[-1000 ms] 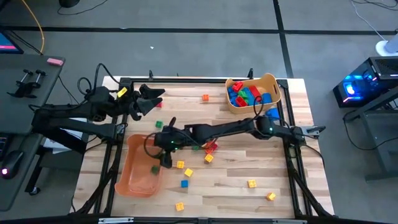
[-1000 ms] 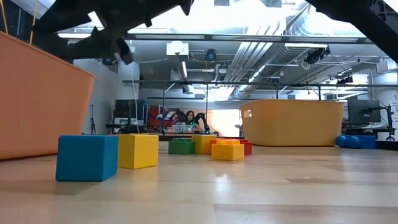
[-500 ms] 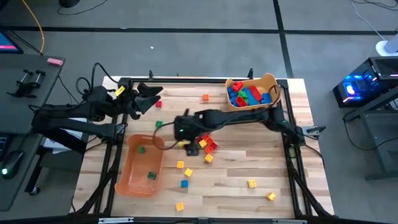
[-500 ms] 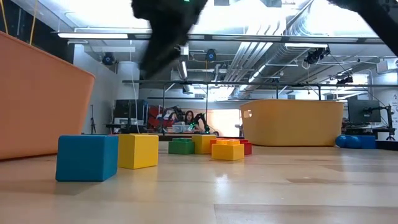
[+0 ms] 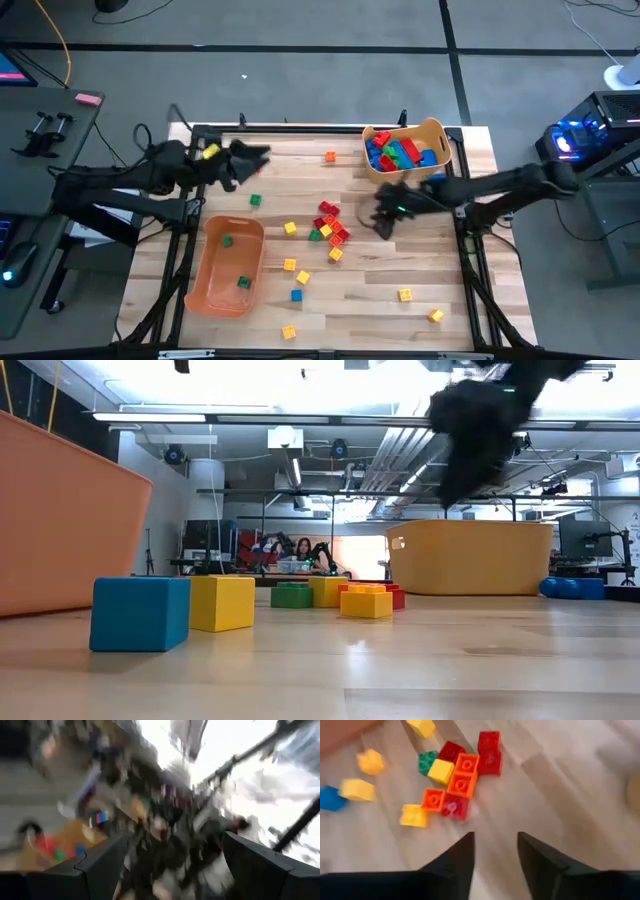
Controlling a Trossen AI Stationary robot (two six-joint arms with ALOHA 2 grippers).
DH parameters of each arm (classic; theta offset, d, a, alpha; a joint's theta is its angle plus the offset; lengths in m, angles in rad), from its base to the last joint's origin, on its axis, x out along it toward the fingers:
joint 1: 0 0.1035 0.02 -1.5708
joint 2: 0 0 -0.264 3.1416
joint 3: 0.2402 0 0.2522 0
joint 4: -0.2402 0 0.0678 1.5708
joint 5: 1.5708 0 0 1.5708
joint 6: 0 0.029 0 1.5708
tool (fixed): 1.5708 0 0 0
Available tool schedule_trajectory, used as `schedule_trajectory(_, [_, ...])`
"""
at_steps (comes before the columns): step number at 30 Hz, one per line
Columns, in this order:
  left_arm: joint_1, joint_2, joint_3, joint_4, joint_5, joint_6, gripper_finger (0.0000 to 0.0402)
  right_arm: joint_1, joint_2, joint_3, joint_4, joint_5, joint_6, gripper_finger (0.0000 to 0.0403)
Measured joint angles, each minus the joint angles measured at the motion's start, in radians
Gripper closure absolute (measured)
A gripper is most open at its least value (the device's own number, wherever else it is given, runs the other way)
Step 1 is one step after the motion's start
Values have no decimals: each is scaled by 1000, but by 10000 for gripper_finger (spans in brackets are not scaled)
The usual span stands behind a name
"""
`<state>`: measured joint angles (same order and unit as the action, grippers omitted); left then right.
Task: Sort blocks by size
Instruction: Adjust the orange bin
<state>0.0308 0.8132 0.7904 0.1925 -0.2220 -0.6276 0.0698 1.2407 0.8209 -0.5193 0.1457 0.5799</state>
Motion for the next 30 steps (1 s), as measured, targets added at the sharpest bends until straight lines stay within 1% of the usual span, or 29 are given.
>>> schedule_trajectory(2, [-25,32,51,-165,47,-45,93,47,-101,-98,60,35,115,292])
schedule_trajectory(3, [-47,55,88,-288,63,-56,97,65,-139,-135,94,44,156,312])
schedule_trajectory(5, [-110,116,167,-551,80,-68,115,87,-187,-188,139,64,201,352])
schedule_trajectory(7, [-198,183,244,-792,90,-68,145,93,-207,-210,155,68,210,387])
schedule_trajectory(8, [-249,216,278,-902,93,-77,168,94,-209,-211,161,69,210,394])
schedule_trajectory(10, [-350,276,335,-1088,95,-143,229,94,-209,-212,162,78,211,389])
schedule_trajectory(12, [-443,323,356,-1214,94,-239,311,94,-203,-213,165,98,209,379])
schedule_trajectory(13, [-491,340,357,-1249,95,-287,353,93,-202,-213,166,107,206,377])
schedule_trajectory(14, [-536,358,351,-1276,96,-338,376,91,-202,-213,166,114,202,377])
schedule_trajectory(16, [-613,394,324,-1303,104,-413,384,82,-202,-213,165,125,183,377])
schedule_trajectory(19, [-672,462,260,-1251,125,-450,396,58,-202,-213,166,135,145,383])
schedule_trajectory(22, [-666,532,209,-1187,114,-437,398,32,-202,-213,166,135,128,391])
schedule_trajectory(24, [-647,582,188,-1171,109,-406,400,20,-202,-213,166,134,127,396])
schedule_trajectory(26, [-623,630,185,-1172,103,-370,401,13,-202,-213,166,134,126,400])
schedule_trajectory(30, [-566,697,185,-1159,54,-315,401,13,-201,-213,166,131,126,401])
